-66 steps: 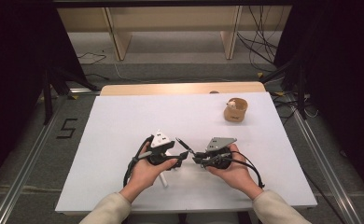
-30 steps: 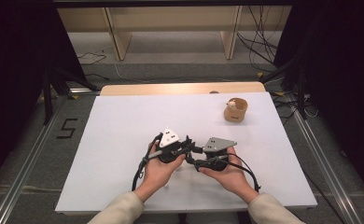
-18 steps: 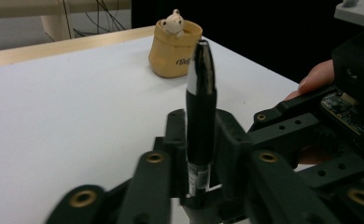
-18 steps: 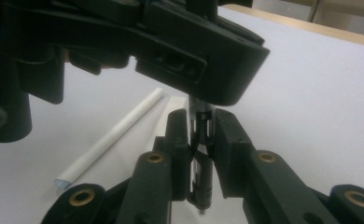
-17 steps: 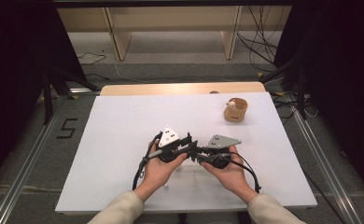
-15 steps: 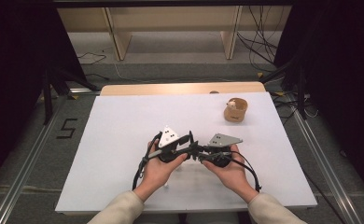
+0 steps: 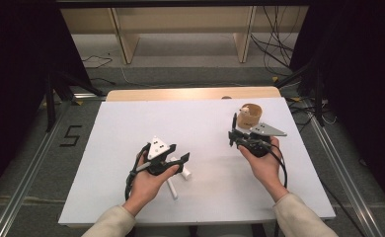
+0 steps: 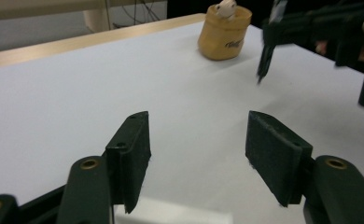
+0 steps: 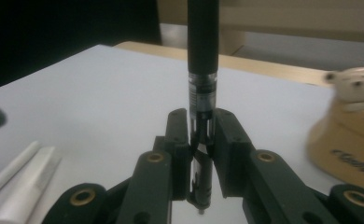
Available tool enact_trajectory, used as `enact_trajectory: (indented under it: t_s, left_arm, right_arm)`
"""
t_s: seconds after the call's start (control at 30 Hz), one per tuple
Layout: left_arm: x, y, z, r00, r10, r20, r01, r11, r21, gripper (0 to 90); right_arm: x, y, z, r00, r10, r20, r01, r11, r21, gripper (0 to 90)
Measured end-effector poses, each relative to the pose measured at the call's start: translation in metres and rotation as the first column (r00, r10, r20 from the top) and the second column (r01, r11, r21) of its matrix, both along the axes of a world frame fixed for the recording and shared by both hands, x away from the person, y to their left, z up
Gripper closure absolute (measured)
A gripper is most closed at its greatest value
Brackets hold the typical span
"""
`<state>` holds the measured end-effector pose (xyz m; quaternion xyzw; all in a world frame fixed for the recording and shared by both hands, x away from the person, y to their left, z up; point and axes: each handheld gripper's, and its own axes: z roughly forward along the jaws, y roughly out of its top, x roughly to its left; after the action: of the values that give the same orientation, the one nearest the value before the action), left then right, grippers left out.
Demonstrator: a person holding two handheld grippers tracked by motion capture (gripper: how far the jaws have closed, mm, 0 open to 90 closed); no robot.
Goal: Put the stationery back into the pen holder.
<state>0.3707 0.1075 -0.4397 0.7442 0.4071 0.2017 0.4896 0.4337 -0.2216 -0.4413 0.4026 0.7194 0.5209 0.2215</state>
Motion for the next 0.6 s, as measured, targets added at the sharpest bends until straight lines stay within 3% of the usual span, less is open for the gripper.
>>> enact_trajectory:
  t_s: [0.1,0.4,0.6]
  left_arm:
    - [-0.001,0.014,-0.007,0.9993,0.031,-0.023,-0.030,0.9992,0.028,38.5]
    - [-0.002,0.027,-0.016,0.9971,0.060,-0.048,-0.058,0.9975,0.040,38.3]
    - [-0.001,0.031,-0.018,0.9965,0.065,-0.054,-0.062,0.9967,0.053,38.2]
  right_arm:
    - [0.009,-0.016,0.005,0.9974,-0.069,0.019,0.070,0.998,-0.005,77.1]
    - [0.027,-0.041,0.011,0.9844,-0.173,0.031,0.173,0.985,-0.017,77.1]
    - [0.032,-0.047,0.011,0.9805,-0.194,0.029,0.195,0.981,-0.022,77.1]
